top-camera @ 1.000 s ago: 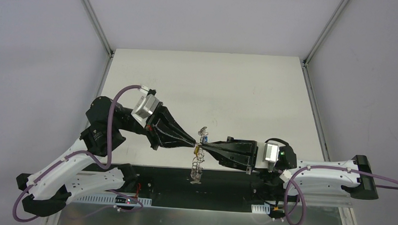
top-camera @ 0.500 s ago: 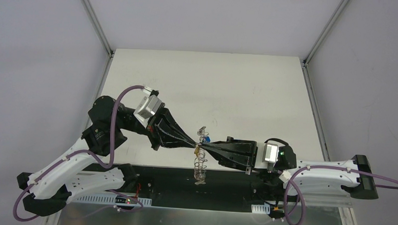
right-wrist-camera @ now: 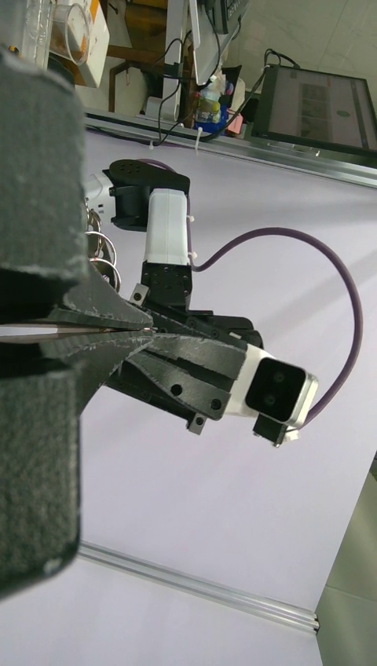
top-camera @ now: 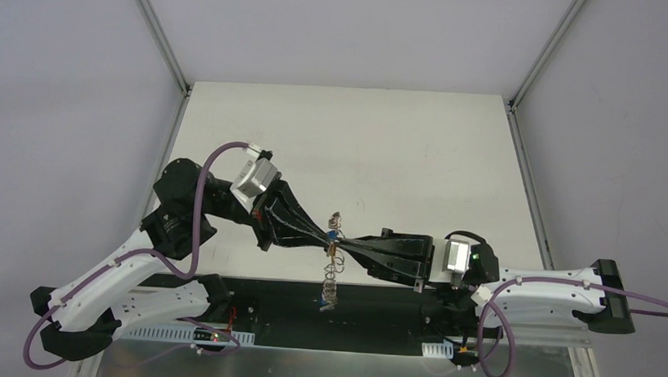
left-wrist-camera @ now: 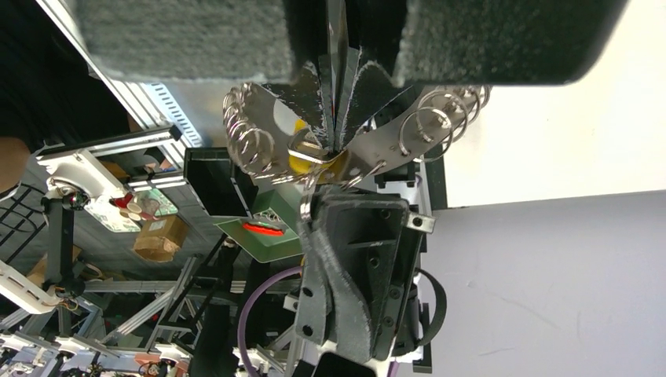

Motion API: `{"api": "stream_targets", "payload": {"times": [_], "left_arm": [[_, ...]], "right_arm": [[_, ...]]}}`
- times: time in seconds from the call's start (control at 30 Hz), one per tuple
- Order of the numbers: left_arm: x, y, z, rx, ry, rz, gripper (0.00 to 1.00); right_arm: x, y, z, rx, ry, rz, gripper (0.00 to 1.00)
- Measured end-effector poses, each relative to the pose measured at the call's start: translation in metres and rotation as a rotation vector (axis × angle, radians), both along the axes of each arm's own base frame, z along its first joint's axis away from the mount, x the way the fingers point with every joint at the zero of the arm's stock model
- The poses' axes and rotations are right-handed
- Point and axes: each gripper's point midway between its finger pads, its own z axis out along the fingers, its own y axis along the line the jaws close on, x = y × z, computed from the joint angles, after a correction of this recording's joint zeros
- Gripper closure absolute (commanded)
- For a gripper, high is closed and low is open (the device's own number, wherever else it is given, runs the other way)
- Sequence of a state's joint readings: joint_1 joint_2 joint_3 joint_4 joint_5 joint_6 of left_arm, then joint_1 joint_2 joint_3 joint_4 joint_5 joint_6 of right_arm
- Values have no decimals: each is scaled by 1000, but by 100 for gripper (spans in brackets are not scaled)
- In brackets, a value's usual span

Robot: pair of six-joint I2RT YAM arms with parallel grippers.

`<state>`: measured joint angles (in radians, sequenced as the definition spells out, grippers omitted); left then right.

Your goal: Put the keys on the keyring

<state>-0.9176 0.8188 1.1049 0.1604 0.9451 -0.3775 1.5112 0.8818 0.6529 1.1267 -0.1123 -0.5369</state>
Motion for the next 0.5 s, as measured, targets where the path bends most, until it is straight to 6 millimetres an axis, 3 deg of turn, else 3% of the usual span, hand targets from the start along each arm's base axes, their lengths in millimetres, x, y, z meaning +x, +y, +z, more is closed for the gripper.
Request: {"api": "stream_targets", "payload": {"times": [0.4, 0.5], "left_arm": [[9, -11, -20, 62, 45, 2, 100], [7, -6, -24, 79, 43, 20, 85]], "right_arm": [[-2, -3, 8, 18, -4, 6, 100], [-2, -5, 9, 20, -4, 6, 100]]}}
